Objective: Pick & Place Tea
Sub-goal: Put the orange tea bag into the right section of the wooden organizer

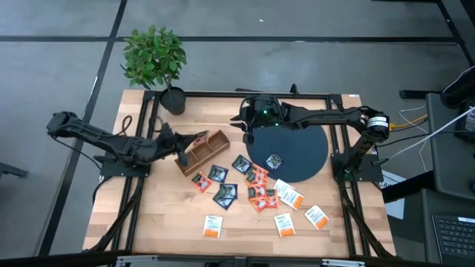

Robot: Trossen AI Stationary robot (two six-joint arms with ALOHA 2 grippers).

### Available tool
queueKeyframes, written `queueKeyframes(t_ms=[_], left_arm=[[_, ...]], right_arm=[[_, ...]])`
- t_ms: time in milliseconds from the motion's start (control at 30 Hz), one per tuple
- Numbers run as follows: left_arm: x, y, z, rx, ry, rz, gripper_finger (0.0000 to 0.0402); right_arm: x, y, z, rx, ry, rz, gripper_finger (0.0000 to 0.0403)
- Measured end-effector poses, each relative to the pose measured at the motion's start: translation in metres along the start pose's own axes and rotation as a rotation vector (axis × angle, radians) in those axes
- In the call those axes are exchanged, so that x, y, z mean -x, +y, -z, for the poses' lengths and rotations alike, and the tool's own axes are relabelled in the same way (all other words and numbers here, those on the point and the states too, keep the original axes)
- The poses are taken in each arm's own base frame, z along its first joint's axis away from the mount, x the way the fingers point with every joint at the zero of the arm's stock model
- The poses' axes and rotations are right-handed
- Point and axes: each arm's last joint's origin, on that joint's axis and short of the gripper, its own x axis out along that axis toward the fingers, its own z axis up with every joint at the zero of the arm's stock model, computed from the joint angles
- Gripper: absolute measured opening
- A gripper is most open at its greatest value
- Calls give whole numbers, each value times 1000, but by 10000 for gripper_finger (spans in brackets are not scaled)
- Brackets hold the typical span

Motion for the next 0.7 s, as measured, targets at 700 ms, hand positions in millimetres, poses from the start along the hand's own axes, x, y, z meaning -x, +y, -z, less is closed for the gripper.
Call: queueKeyframes(t_ms=[700], left_arm=[[-23, 37, 61, 215, -93, -47, 2]], right_arm=[[-2, 2, 8, -62, -127, 21, 87]])
